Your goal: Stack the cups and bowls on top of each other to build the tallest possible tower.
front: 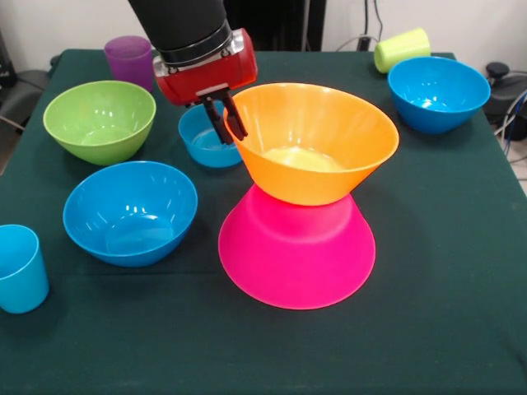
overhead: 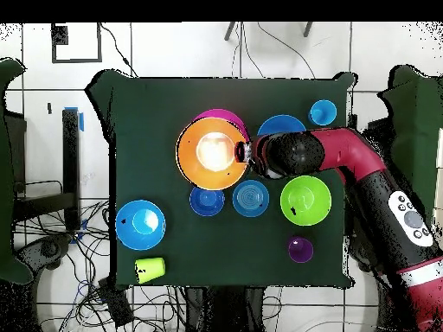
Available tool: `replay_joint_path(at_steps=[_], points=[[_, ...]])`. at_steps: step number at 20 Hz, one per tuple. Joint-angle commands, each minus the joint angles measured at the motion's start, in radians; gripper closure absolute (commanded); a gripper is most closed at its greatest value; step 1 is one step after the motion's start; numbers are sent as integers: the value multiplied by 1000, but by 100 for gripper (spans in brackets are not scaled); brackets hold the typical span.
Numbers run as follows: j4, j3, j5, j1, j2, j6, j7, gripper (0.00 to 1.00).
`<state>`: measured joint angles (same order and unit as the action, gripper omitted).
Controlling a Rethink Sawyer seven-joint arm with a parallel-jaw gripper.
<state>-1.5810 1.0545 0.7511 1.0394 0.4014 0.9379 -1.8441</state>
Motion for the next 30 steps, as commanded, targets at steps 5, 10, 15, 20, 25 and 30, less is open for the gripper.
replay_joint_path(at_steps=[5,10,15,20,25,30], points=[[38,-71,-5,-33,-86,25,269,100],[36,-66,6,-20,-123,-36,264,100],[57,-57,9,-22,-154,-53,273,100],[93,-59,2,-37,-182,-47,282,100],[71,-59,5,-20,-178,-69,270,100],[99,-55,-1,-23,-193,-52,301,100]])
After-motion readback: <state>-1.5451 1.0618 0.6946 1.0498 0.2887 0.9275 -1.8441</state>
